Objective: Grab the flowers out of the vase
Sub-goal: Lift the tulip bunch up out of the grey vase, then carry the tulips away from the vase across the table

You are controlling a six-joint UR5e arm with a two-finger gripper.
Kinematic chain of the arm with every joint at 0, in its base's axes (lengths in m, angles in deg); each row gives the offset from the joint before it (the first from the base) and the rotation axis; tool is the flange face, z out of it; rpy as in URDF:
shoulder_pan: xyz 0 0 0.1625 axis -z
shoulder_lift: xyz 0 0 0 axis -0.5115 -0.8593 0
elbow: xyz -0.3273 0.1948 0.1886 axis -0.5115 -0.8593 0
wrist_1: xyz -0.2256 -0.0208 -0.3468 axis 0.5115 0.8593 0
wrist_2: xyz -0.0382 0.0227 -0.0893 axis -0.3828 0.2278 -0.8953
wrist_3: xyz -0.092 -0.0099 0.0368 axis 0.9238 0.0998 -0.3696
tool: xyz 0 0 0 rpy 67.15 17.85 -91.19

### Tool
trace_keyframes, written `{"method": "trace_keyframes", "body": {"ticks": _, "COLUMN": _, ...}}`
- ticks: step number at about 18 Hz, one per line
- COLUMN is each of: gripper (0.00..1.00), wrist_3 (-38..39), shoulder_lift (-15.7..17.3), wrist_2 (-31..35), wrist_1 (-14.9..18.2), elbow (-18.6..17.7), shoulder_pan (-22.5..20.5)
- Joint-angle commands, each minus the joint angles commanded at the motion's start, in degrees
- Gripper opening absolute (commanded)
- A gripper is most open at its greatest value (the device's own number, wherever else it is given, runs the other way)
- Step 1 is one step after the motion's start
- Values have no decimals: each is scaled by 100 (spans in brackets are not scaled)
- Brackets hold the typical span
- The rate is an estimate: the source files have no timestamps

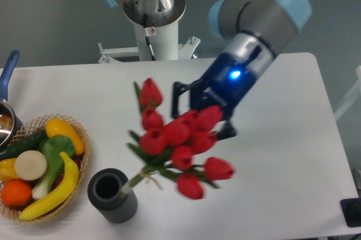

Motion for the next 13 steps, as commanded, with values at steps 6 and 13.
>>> {"method": "trace_keyframes", "body": {"ticks": 6, "gripper": 0, "wrist_3": -1564, "shoulder_lift": 175, "wrist_2": 2121, "wrist_1": 61, "elbow": -114, "shoulder_pan": -397}}
{"method": "trace_keyframes", "body": {"ticks": 13, "gripper": 0, "wrist_3": -2549, "shoulder_lift": 993, "wrist_2": 3980, "wrist_1": 185, "elbow": -1606, "shoulder_pan": -704}}
